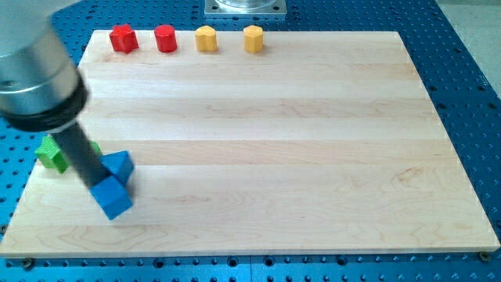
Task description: Move the blue triangle diagonal to the yellow hexagon
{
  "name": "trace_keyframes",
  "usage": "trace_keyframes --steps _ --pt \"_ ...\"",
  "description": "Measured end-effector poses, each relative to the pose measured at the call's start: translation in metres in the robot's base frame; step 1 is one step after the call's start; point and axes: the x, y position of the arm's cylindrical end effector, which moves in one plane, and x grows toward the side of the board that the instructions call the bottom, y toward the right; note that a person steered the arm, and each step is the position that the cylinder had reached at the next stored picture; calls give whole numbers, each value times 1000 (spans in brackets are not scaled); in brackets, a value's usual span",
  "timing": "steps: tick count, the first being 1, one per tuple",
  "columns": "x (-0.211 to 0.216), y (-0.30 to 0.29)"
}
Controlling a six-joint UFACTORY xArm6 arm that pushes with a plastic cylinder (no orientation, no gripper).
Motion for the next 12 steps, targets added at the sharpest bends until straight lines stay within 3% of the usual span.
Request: trace_keyframes --steps 1,3,4,5,6,7,8,9,10,11,12 --pt "-4 53" --pt "-59 -36" --pt "-74 -5" --pt "-69 98" --pt "-64 137" --pt "-98 65" --pt "-64 40" --pt "-15 134" --pt "-27 120" --pt "-31 60" --pt "-11 67"
